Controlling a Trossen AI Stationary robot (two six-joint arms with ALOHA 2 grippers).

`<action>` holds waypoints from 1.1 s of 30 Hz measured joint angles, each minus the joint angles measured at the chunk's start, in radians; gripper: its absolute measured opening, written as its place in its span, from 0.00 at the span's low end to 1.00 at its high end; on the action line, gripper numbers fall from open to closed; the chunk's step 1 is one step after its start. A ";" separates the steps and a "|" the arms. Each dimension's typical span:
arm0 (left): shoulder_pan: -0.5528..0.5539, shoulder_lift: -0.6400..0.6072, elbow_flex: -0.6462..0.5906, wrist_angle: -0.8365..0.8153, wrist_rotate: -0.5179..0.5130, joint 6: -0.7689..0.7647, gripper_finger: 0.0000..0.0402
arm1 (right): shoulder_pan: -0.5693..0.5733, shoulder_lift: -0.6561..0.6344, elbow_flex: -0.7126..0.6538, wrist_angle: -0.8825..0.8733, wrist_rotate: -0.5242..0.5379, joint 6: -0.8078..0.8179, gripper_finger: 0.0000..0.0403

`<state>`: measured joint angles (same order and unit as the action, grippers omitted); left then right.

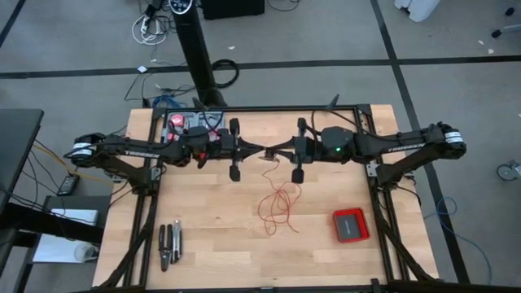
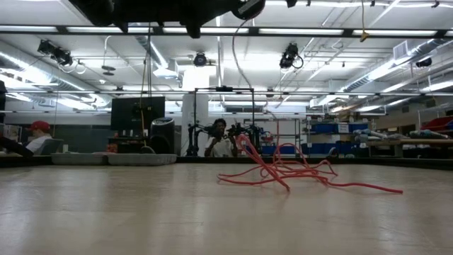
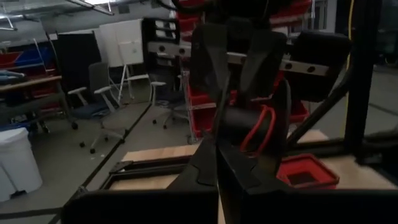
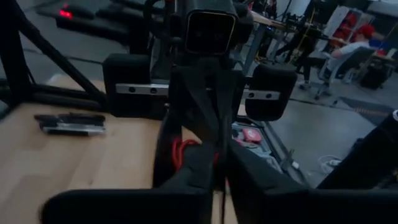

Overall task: Coil cords
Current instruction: Coil the red wire onto the spool

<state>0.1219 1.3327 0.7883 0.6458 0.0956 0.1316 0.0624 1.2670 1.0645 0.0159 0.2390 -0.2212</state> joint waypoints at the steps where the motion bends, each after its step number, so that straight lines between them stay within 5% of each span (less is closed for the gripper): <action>1: 0.000 0.002 -0.001 -0.006 -0.005 0.007 0.00 | 0.000 0.009 0.001 0.004 0.000 -0.011 0.04; 17: -0.001 0.004 -0.003 0.013 -0.049 0.019 0.39 | 0.001 0.014 -0.003 -0.046 0.081 -0.019 0.00; 33: 0.000 -0.151 -0.003 -0.303 -0.066 0.042 0.42 | 0.001 -0.062 -0.001 -0.053 0.087 -0.007 0.00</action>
<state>0.1219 1.1814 0.7848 0.3427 0.0292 0.1732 0.0631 1.2045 1.0637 -0.0375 0.3260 -0.2282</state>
